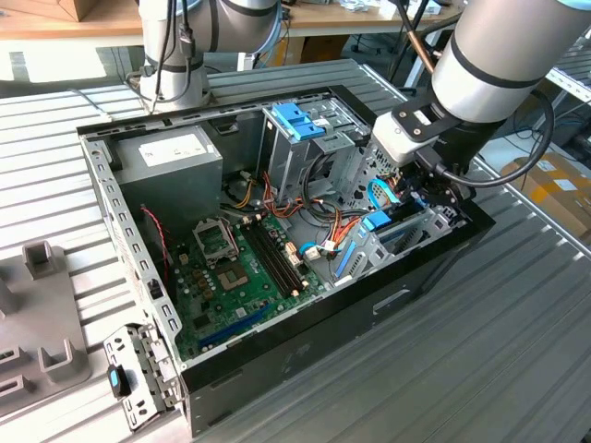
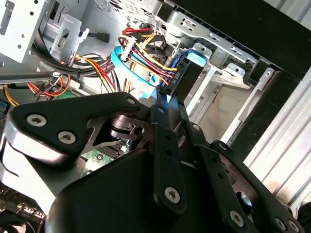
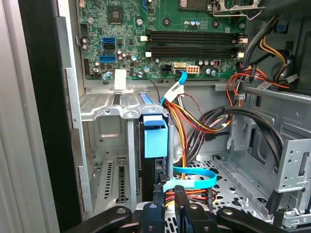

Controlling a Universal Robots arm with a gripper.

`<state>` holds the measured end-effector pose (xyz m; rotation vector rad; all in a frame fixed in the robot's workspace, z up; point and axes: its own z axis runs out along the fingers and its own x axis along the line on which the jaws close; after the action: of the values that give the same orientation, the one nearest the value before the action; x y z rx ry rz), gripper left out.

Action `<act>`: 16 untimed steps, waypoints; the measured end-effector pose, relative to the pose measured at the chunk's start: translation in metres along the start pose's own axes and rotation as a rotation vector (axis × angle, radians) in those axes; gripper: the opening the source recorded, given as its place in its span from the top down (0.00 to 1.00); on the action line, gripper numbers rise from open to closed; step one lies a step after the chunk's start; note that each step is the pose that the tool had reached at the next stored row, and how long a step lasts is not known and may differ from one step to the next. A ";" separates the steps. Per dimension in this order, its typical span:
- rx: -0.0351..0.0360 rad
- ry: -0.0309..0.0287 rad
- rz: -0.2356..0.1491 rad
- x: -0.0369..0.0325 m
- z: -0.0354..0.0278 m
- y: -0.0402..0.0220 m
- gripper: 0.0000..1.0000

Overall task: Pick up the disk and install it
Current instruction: 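Insert the second disk wire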

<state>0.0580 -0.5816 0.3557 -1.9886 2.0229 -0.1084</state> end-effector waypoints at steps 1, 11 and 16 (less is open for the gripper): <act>0.0000 0.0000 0.000 0.0000 0.0000 0.0000 0.78; 0.0000 -0.0003 0.000 0.0000 0.0000 0.0000 0.89; -0.0376 0.0012 0.006 0.0001 0.0006 0.0001 0.89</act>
<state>0.0580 -0.5817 0.3551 -2.0052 2.0461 -0.0708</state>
